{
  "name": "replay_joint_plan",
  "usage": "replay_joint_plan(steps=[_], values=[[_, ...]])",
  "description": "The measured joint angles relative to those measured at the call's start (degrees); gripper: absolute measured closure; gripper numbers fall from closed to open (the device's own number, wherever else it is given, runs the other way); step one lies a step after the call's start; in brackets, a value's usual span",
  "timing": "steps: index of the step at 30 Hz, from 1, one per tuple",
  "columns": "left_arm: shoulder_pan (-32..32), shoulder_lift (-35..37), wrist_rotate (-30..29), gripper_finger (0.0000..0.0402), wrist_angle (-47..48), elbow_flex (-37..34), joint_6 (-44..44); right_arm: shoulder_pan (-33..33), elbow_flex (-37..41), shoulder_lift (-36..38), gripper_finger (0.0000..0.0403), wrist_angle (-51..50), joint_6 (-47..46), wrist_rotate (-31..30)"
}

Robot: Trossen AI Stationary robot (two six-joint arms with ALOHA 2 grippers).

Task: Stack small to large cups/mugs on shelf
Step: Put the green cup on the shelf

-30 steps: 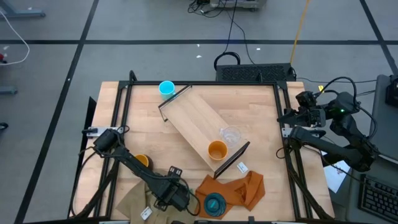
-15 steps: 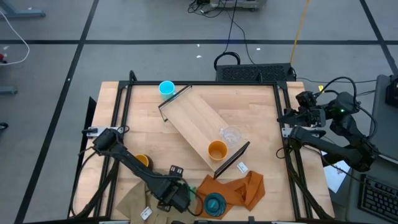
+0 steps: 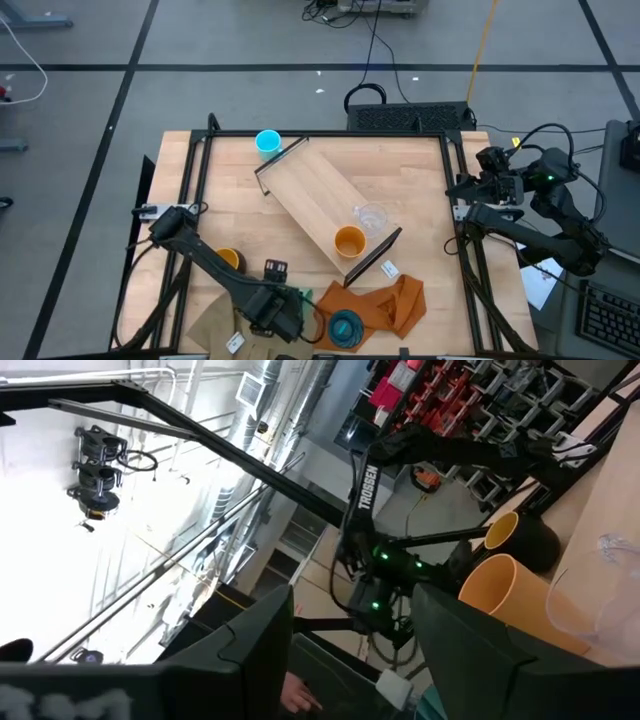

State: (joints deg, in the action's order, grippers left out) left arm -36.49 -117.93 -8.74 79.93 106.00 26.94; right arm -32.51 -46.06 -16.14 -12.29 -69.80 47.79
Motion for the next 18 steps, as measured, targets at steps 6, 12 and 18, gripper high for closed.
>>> replay_joint_plan(steps=[6, 12, 18], values=[[0.0, 0.0, -3.4, 0.0092, 5.6, 6.5, 4.2, 0.0, 0.0, 0.0, 0.0206, 0.0, 0.2, 0.2], [0.0, 0.0, -5.9, 0.0092, 10.1, 12.3, 11.1, 0.0, 0.0, 0.0, 0.0206, 0.0, 0.3, 1.9], [0.0, 2.7, -9.3, 0.0092, 10.3, 14.4, 21.7, 0.0, 0.0, 0.0, 0.0206, 0.1, 0.7, 3.9]])
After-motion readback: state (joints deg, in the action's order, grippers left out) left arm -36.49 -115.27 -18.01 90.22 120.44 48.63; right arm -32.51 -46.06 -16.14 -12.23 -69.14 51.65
